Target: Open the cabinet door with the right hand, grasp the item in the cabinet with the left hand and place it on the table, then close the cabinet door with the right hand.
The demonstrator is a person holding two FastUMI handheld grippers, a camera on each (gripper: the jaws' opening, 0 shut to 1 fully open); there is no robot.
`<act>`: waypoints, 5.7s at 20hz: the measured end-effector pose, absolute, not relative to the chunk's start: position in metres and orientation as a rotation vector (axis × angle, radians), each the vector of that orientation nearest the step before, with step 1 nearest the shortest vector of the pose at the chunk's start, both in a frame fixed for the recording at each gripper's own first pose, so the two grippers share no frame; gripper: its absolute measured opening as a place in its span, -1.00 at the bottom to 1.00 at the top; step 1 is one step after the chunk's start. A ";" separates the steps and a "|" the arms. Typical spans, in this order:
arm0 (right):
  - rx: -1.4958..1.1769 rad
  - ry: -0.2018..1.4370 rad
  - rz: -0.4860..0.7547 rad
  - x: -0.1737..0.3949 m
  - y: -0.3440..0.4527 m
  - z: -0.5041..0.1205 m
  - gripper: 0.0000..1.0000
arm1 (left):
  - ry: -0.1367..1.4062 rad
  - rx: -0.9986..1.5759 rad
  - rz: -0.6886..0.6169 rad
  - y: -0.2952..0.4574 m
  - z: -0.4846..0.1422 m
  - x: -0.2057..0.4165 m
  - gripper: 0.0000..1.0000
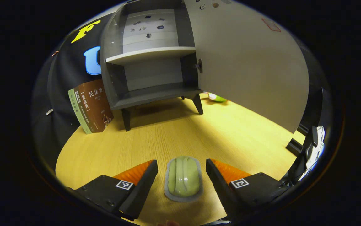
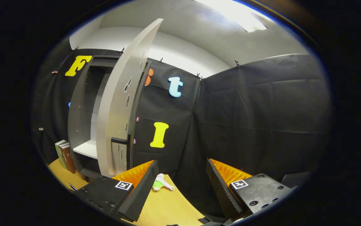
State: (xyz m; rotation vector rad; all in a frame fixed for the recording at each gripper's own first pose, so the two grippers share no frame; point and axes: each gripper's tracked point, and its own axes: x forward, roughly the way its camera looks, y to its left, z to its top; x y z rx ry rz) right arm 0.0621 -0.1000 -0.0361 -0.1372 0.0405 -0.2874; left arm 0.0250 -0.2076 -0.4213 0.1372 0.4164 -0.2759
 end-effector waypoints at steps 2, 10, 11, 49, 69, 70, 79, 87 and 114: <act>-0.124 0.042 -0.296 0.062 -0.104 -0.037 0.94 | 0.395 0.111 -0.283 -0.211 -0.395 0.025 0.94; -0.113 0.051 -0.299 0.065 -0.110 -0.043 0.94 | 0.270 0.017 -0.331 -0.224 -0.269 0.019 0.94; -0.113 0.056 -0.297 0.066 -0.110 -0.045 0.94 | 0.257 0.008 -0.340 -0.224 -0.252 0.018 0.94; 0.029 0.046 -0.212 0.112 -0.075 -0.051 0.90 | 0.043 -0.080 0.028 0.098 -0.001 -0.019 0.84; 0.087 0.107 0.067 0.110 0.035 -0.057 0.92 | 0.071 -0.054 0.002 0.064 -0.011 -0.017 0.89; 0.089 0.111 0.083 0.111 0.043 -0.057 0.92 | 0.070 -0.052 0.002 0.064 -0.011 -0.018 0.89; 0.109 0.118 0.205 0.130 0.114 -0.061 0.91 | 0.069 -0.050 0.029 0.076 -0.015 -0.018 0.89; 0.120 0.124 0.291 0.130 0.156 -0.064 0.91 | 0.070 -0.052 0.038 0.086 -0.017 -0.016 0.84; 0.058 0.027 0.158 0.132 0.116 -0.043 0.90 | 0.055 -0.048 0.019 0.075 -0.012 -0.018 0.89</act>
